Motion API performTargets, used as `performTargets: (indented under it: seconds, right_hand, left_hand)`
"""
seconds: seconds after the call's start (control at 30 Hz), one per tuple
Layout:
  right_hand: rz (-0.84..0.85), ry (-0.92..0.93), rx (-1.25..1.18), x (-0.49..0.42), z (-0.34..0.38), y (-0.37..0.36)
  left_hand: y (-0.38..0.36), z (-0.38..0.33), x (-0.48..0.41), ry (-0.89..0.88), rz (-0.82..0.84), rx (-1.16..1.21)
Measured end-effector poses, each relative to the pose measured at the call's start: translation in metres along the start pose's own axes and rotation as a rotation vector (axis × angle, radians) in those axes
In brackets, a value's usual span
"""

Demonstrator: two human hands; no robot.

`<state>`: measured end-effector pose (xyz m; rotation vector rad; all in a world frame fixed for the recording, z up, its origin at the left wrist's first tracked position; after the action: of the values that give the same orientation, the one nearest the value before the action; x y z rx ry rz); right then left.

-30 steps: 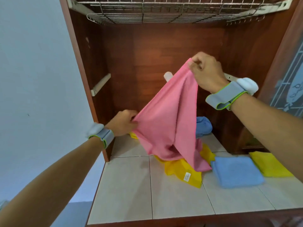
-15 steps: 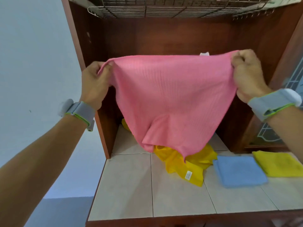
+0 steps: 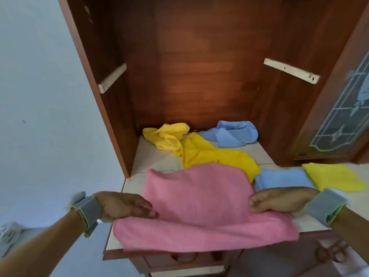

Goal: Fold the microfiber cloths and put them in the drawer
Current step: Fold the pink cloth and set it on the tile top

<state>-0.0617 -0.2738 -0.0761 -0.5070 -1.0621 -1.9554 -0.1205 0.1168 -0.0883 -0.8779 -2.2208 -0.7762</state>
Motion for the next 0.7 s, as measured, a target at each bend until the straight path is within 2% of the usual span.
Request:
performTargets:
  seconds: [0.03,0.1,0.13,0.2,0.27,0.33,0.37,0.43,0.47,0.57,0.7]
  right_hand:
    - [-0.024,0.034,-0.036,0.000,0.001,-0.002]
    - [-0.194,0.096,-0.269,-0.005,0.000,0.007]
    - [-0.329,0.125,-0.374,-0.007,0.000,0.015]
    - [-0.591,0.173,-0.430,-0.011,-0.001,0.029]
    - [-0.685,0.209,-0.459,-0.020,0.003,0.034]
    - [-0.766,0.223,-0.372,-0.034,0.008,0.031]
    - [-0.845,0.226,-0.233,-0.041,0.011,0.030]
    - [-0.996,0.230,0.046,-0.054,0.016,0.030]
    - [-1.040,0.214,0.106,-0.060,0.017,0.032]
    - [-1.057,0.120,0.144,-0.079,0.017,0.040]
    - [-0.798,0.018,0.255,-0.107,0.015,0.035]
  left_hand:
    - [0.002,0.000,0.003,0.007,-0.042,0.087]
    - [0.016,0.003,0.006,-0.010,-0.175,0.236]
    - [0.026,0.004,0.005,-0.018,-0.265,0.247]
    - [0.045,0.013,-0.001,-0.006,-0.497,0.212]
    - [0.058,0.027,-0.015,0.036,-0.670,0.114]
    - [0.065,0.039,-0.030,0.040,-0.763,-0.185]
    - [0.065,0.042,-0.035,0.037,-0.800,-0.297]
    - [0.062,0.044,-0.037,0.039,-0.846,-0.401]
    - [0.062,0.046,-0.039,0.052,-0.862,-0.438]
    - [0.061,0.045,-0.042,0.120,-0.867,-0.545]
    - [0.054,0.038,-0.047,0.144,-0.881,-0.570]
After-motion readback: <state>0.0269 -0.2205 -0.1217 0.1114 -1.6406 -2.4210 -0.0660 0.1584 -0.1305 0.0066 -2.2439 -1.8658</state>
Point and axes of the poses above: each hand's wrist, its own x-axis away from the middle knuckle, its own y-axis out of the back of the hand, z = x × y, the point moved 4 cm from there along -x, towards the middle knuckle, and after that the axes turned 2 degrees about y, right-handed, at the moved point
